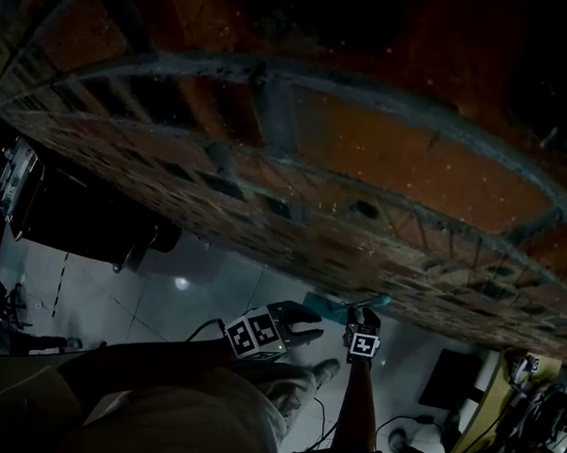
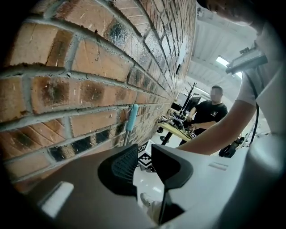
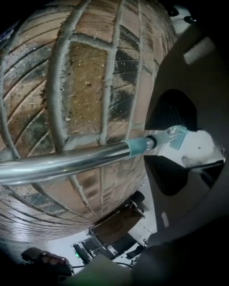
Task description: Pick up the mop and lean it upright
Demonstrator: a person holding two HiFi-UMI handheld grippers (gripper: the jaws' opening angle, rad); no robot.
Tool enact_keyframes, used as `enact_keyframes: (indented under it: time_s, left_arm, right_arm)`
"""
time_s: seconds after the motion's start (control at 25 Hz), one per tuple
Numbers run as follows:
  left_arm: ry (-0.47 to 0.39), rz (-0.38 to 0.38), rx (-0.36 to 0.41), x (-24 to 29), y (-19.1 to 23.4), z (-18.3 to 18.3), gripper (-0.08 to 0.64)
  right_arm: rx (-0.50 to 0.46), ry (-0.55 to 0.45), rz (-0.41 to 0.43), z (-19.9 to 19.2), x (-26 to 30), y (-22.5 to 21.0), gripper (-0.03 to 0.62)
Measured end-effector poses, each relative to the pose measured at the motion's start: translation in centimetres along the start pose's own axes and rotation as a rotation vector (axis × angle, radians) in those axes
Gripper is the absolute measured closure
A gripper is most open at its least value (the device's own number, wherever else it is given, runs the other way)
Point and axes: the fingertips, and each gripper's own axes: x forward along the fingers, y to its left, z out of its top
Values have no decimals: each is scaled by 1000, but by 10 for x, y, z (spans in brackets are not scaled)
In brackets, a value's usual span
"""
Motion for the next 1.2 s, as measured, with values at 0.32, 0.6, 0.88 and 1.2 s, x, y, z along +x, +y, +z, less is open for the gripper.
enact_keyframes:
  time_s: [0.32, 0.6, 0.88, 1.2]
  left_arm:
    - [15, -10, -3, -7, 3, -9, 453]
    - [24, -16, -15, -7, 7, -15, 453]
    - [35, -22, -12, -8, 8, -17, 454]
    - [22, -31, 9, -12, 6, -11, 454]
  right_arm:
    - [3, 11, -36, -2, 23, -4, 432]
    - [17, 8, -55, 0, 33, -3, 450]
    - [65, -7, -66, 1, 32, -1, 460]
    - [73, -18, -96, -19, 6, 3, 462]
